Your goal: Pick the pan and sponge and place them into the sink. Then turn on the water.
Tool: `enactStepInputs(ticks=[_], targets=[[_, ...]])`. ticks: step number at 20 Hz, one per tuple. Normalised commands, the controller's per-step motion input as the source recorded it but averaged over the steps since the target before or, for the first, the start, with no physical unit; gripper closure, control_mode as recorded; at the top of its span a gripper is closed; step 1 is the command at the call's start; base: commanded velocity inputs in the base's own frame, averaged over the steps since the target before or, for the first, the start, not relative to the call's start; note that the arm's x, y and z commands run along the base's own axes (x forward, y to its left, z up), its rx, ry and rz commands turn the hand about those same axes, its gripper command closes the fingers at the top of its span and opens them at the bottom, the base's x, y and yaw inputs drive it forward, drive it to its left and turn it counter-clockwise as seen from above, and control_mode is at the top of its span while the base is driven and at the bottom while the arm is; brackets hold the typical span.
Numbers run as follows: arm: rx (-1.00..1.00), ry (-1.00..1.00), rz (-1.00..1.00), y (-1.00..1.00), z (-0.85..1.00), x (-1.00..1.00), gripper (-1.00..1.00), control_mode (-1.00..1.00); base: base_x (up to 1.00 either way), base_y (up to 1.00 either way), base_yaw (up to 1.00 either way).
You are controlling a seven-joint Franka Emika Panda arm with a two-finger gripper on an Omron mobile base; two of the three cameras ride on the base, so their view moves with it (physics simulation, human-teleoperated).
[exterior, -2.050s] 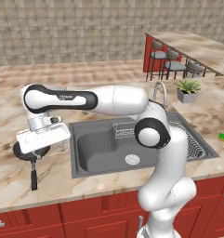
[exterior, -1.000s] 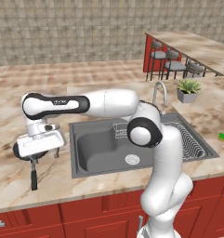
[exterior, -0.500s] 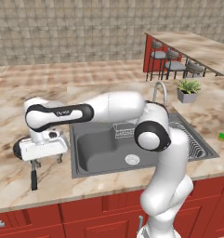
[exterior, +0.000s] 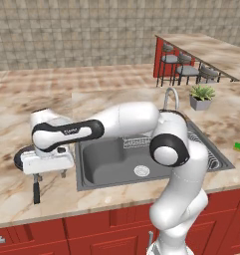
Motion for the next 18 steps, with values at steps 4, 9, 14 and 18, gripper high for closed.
enactStepInputs(ticks=[4,9,14,18], targets=[[0.14,-0.05,0.10,0.09,-0.14,0.22,-1.00,-1.00,0.00,0.00,0.00],[0.11,-0.08,0.11,0.18,-0.16,0.18,-1.00,-1.00,0.00,0.00,0.00],[0.04,-0.12,0.10,0.30,-0.24,0.14,-1.00,-1.00,0.00,0.00,0.00],[0.00,-0.08,0.08,0.32,-0.16,0.18,-1.00,-1.00,0.00,0.00,0.00]])
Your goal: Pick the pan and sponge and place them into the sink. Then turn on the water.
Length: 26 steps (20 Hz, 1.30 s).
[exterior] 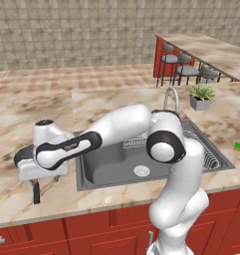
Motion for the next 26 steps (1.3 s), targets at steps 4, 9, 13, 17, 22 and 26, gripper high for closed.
enactStepInputs(ticks=[4,9,13,17,22,26], targets=[[0.01,-0.05,0.06,0.24,-0.02,0.26,-1.00,-1.00,0.00,0.00,0.00],[0.02,-0.05,0.06,0.22,-0.06,0.26,-1.00,-1.00,0.00,0.00,0.00],[0.00,-0.03,0.04,0.16,-0.23,0.16,-1.00,-1.00,0.00,0.00,0.00],[0.00,-0.02,0.02,0.15,-0.35,0.13,-1.00,-1.00,0.00,0.00,0.00],[0.00,-0.01,0.01,0.15,-0.34,0.14,-1.00,-1.00,0.00,0.00,0.00],[0.00,-0.01,0.00,0.17,-0.37,0.10,-1.00,-1.00,0.00,0.00,0.00]])
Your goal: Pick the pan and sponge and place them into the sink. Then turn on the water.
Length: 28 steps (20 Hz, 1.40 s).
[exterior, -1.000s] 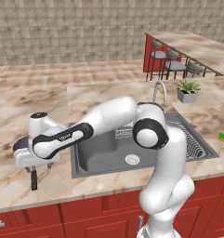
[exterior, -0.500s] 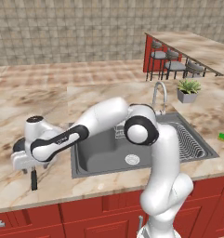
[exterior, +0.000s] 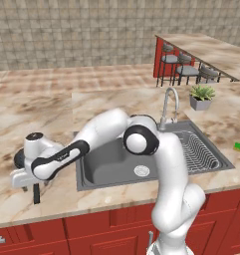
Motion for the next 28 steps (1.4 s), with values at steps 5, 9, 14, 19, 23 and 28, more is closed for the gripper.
enactStepInputs(ticks=[5,9,14,19,23,28], targets=[[0.00,-0.02,0.00,0.20,-0.46,0.03,-1.00,-1.00,0.00,0.00,0.00],[0.00,-0.02,0.00,0.15,-0.44,0.00,1.00,-1.00,0.00,0.00,0.00],[0.00,0.00,-0.03,0.03,-0.22,0.00,1.00,-1.00,0.00,0.00,0.00],[0.00,0.00,-0.01,0.00,-0.03,0.00,1.00,-1.00,0.00,0.00,0.00],[0.00,-0.01,-0.03,-0.05,0.19,-0.07,1.00,-1.00,0.00,0.00,0.00],[-0.02,0.00,-0.16,-0.17,0.26,0.00,1.00,-1.00,0.00,0.00,0.00]])
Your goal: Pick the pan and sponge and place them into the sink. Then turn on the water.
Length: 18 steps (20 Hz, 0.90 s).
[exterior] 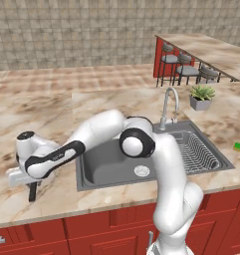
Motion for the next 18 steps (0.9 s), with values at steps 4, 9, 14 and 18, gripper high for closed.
enactStepInputs(ticks=[4,9,14,18], targets=[[-0.04,0.00,-0.20,-0.08,0.24,0.04,1.00,-1.00,0.00,0.00,0.00],[-0.04,0.01,-0.20,-0.08,0.25,0.04,1.00,-1.00,0.00,0.00,0.00],[-0.04,0.01,-0.20,-0.08,0.25,0.04,1.00,-1.00,0.00,0.00,0.00],[-0.04,0.01,-0.20,-0.07,0.24,0.04,1.00,-1.00,0.00,0.00,0.00]])
